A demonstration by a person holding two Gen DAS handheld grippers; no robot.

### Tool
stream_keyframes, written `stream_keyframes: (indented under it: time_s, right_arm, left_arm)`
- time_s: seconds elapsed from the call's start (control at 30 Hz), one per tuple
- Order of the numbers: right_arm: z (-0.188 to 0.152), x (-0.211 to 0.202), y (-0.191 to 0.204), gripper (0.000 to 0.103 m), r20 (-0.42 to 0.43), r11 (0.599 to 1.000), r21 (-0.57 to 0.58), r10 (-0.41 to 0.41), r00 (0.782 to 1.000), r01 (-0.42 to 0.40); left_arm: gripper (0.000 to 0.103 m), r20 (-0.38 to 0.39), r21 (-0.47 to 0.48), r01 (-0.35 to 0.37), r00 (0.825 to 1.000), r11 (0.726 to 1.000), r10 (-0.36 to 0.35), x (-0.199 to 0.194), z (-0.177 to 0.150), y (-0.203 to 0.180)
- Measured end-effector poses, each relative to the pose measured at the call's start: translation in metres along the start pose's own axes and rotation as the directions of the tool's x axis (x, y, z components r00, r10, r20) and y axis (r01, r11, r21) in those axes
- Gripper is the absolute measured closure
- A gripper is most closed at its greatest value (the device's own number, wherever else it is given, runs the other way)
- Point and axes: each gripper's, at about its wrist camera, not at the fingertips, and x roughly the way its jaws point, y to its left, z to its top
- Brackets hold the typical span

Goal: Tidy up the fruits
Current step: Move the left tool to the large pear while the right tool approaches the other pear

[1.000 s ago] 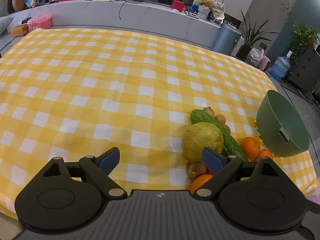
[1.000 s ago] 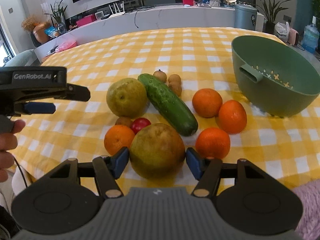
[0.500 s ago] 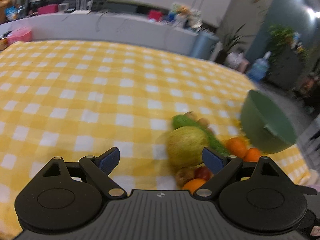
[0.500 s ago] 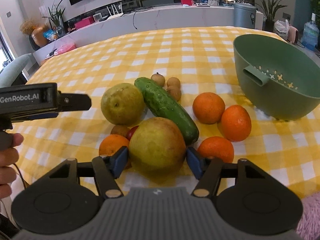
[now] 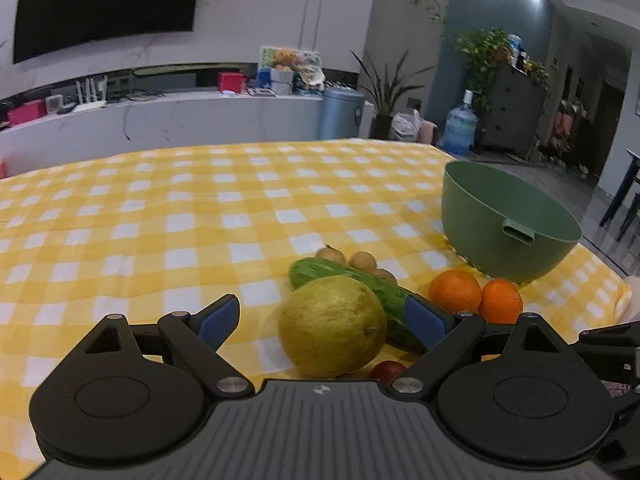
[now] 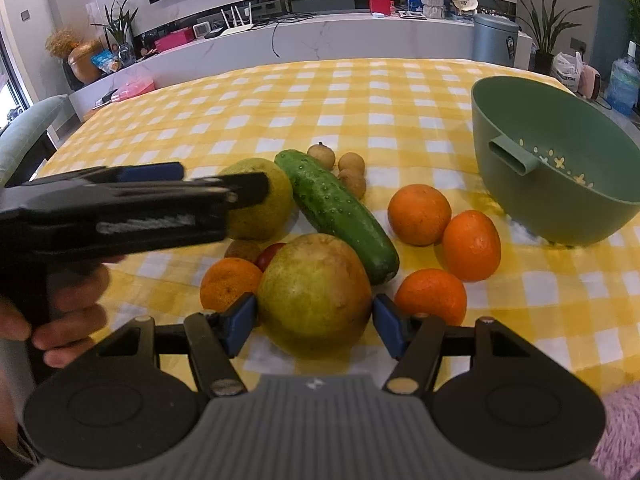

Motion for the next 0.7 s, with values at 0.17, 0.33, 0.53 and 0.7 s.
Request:
stream_keyframes:
  time_s: [0.17,0.33,0.53,0.7]
  right_arm:
    - [0.0,0.0,0.001,0.042,0.001,1.0,-0.007,-0.001,1.0,0.001]
    - [0.0,0.001,0.0,0.042,0.002,1.0,-0.001,0.002,1.0,-0.002]
    - [0.0,0.003,-0.001,0.039,0.004,1.0,0.01,0.004,1.0,-0.004]
    - [0.002,0.014,-0.006,0.043,-0.053,0.998,0.053,0.024,0.998,-0.021]
  left_arm:
    - [0.0,-0.076,0.015,-0.013,0.997,1.0,0.014,0.019,-0.004,-0.004]
    - [0.007,-0.098,0.006,-0.011,0.995,1.0,0.012,0.021,-0.006,-0.001]
    - [0.028,-0.093,0.003,-0.007,0.996,1.0,0.007,0.019,-0.008,-0.001]
    - [0.028,-0.079,-0.011,-0.003,0.997,1.0,0.002,0.018,-0.008,0.0]
